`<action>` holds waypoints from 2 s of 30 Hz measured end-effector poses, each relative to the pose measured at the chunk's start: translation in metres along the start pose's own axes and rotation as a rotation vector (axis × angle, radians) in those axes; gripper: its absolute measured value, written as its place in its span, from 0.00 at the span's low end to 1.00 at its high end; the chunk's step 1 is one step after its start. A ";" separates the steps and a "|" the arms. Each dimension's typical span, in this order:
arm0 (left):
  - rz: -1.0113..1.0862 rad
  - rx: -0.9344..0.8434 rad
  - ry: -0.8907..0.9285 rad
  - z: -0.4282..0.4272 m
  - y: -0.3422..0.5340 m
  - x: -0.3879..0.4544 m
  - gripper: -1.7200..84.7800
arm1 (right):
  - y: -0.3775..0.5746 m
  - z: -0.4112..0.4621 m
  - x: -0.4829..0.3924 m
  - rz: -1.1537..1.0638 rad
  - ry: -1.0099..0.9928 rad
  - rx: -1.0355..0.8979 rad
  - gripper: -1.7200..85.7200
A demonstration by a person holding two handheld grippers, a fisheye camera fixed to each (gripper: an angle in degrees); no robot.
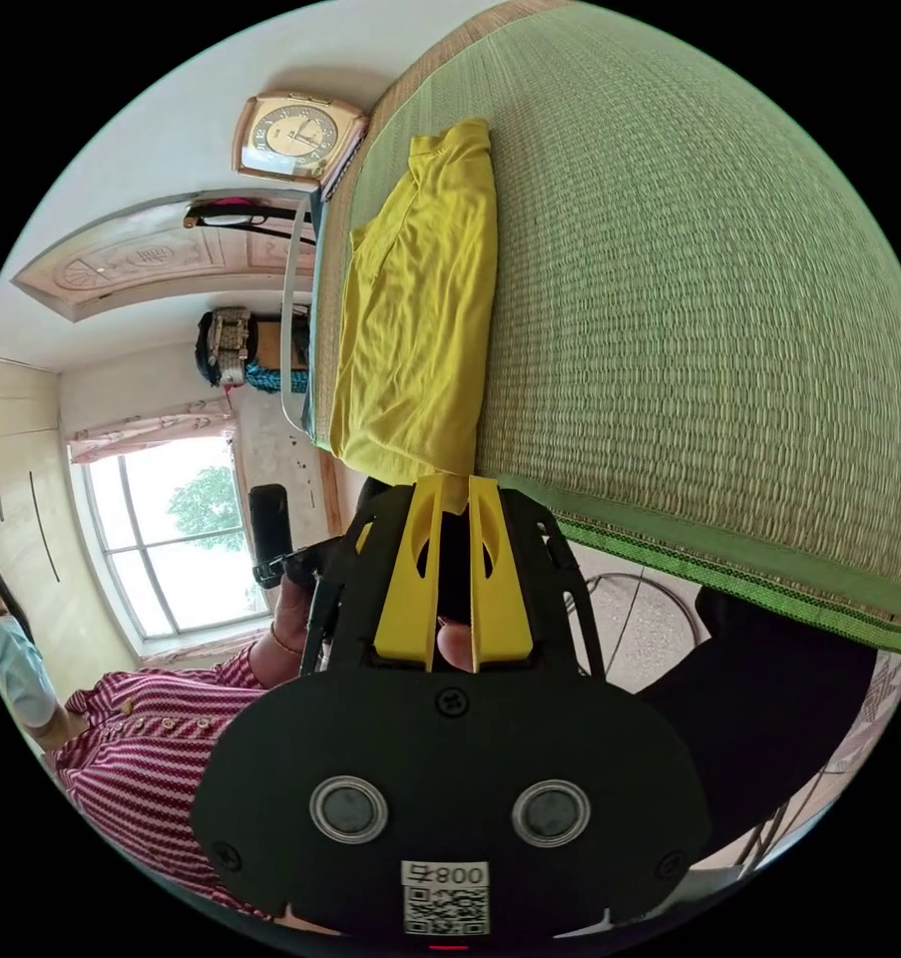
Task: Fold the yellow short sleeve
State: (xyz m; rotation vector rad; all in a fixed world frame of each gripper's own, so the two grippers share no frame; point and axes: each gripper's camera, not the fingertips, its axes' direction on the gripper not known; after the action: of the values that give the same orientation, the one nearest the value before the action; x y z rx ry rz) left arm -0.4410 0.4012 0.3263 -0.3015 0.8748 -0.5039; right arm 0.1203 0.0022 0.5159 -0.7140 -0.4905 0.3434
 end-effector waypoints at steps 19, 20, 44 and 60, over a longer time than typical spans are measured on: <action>-0.062 0.006 0.062 0.067 -0.023 -0.030 0.05 | -0.102 -0.023 0.031 -0.032 0.050 0.095 0.09; -0.061 0.001 0.063 0.069 -0.024 -0.031 0.05 | -0.112 -0.024 0.032 -0.031 0.062 0.104 0.10; 0.045 -0.050 0.061 0.116 -0.002 -0.019 0.02 | -0.247 -0.003 0.049 0.053 0.085 0.104 0.02; 0.146 -0.040 -0.112 0.138 0.013 0.023 0.06 | -0.249 0.012 0.063 0.080 0.034 0.104 0.02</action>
State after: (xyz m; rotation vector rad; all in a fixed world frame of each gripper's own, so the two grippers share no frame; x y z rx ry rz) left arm -0.3163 0.4064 0.3896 -0.2975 0.7918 -0.3314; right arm 0.1993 -0.1389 0.7155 -0.6390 -0.4093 0.4282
